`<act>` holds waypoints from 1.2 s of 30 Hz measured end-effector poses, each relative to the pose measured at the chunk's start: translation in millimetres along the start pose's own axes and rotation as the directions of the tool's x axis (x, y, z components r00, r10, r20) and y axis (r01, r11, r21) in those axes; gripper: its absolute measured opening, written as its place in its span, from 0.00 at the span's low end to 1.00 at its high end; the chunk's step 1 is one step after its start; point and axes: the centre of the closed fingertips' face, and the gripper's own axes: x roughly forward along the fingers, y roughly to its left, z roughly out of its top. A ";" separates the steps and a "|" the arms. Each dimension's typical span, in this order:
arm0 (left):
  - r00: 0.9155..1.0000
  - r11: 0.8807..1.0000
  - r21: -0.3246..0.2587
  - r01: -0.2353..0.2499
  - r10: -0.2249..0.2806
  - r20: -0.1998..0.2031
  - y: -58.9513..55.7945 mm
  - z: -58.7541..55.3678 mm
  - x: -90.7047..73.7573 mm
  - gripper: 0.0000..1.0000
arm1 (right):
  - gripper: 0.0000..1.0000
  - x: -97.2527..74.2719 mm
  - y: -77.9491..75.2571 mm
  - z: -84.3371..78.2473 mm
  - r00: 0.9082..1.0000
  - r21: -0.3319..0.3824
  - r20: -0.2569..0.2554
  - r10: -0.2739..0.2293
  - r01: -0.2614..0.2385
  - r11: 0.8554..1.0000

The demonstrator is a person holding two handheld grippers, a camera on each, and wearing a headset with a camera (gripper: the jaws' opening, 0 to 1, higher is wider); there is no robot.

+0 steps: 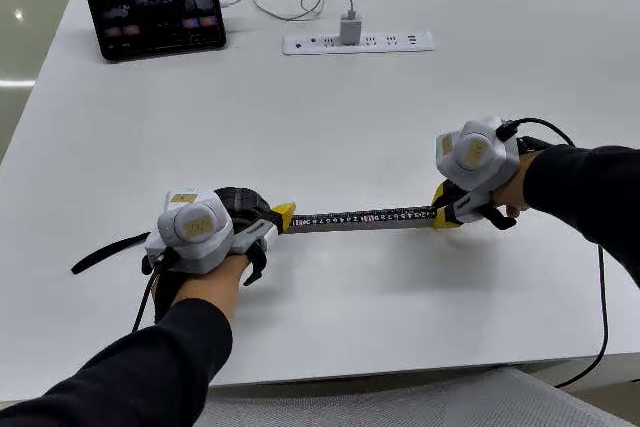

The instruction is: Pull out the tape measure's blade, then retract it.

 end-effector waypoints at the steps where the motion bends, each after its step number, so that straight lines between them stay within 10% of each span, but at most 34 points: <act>1: 1.000 1.000 -0.002 -0.015 0.015 -0.013 3.3 -1.6 -0.6 0.75 | 0.10 -0.1 0.2 0.1 1.000 -0.001 -0.004 -0.001 0.001 1.000; 36: 0.996 0.997 0.078 -0.015 0.022 -0.087 7.3 -6.0 -1.0 0.63 | 0.10 2.2 0.7 1.3 1.000 -0.023 0.029 0.003 -0.002 1.000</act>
